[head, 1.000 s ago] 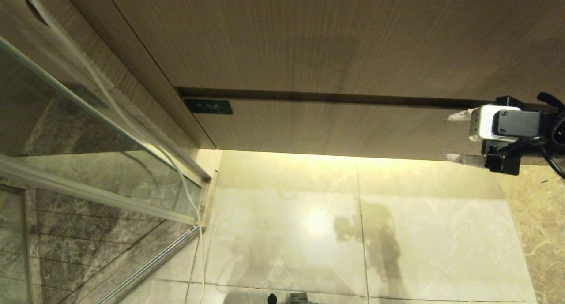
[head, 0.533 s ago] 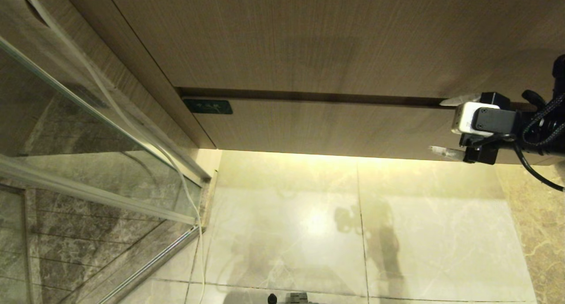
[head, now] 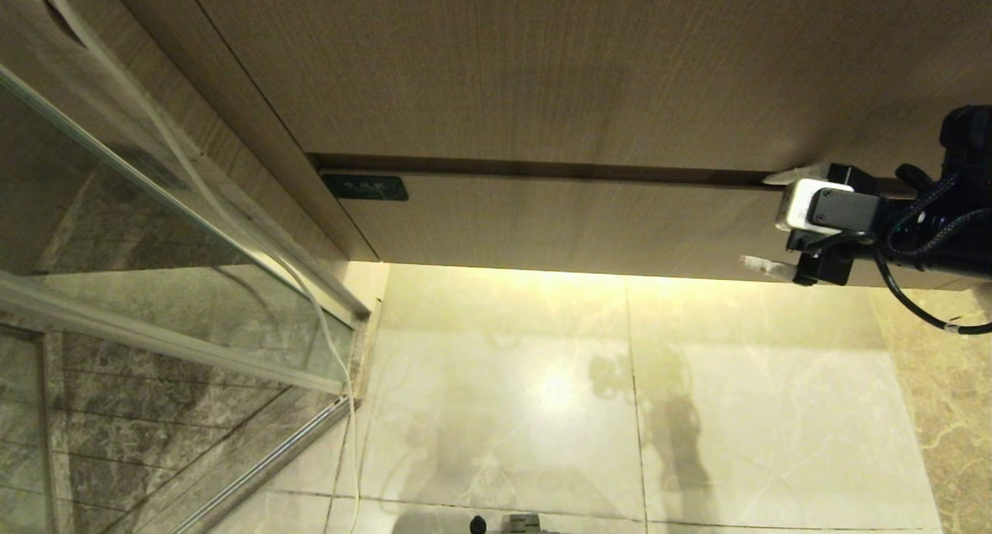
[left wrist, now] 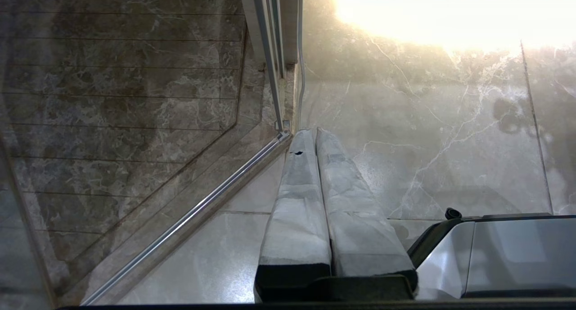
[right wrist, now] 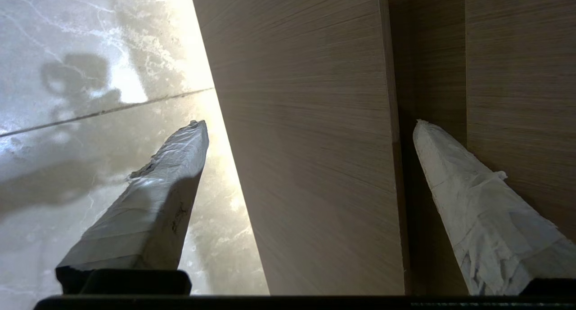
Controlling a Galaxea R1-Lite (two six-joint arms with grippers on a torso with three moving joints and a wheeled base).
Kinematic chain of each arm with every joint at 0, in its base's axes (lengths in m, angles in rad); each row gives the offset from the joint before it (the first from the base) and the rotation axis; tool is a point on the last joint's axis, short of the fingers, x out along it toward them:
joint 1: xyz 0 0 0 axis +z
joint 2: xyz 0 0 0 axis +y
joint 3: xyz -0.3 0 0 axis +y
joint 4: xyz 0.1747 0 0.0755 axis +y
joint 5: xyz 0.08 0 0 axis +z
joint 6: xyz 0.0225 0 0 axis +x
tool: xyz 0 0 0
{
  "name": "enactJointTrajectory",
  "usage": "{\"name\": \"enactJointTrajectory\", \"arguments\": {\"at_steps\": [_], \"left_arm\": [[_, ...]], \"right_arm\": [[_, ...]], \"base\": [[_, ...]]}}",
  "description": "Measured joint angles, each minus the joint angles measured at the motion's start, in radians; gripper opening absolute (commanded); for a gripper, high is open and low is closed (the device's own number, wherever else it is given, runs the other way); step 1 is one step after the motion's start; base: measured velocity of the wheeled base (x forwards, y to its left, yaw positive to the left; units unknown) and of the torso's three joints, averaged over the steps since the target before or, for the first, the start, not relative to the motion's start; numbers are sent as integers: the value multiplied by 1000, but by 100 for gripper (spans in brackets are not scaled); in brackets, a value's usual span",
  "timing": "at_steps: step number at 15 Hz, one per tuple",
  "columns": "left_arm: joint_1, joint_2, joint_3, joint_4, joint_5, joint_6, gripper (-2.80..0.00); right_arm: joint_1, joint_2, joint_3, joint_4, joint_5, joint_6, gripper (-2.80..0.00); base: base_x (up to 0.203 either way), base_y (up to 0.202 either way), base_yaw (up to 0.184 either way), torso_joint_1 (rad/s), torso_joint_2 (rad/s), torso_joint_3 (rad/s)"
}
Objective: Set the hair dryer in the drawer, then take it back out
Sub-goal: Pull open the drawer
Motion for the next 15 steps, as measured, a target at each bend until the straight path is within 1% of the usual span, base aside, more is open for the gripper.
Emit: {"name": "enactJointTrajectory", "arguments": {"at_steps": [4, 8, 13, 15], "left_arm": [[0, 0, 0, 0, 0, 0, -280], [0, 0, 0, 0, 0, 0, -280], [0, 0, 0, 0, 0, 0, -280], [0, 0, 0, 0, 0, 0, -280]], "right_arm": [[-4, 28, -1, -35, 1, 20, 0], [-3, 49, 25, -104, 3, 30, 0], [-3, 57, 79, -117, 4, 31, 0], [-3, 50, 104, -100, 6, 33, 0]], "base": [[0, 0, 0, 0, 0, 0], [0, 0, 0, 0, 0, 0], [0, 0, 0, 0, 0, 0], [0, 0, 0, 0, 0, 0]]}}
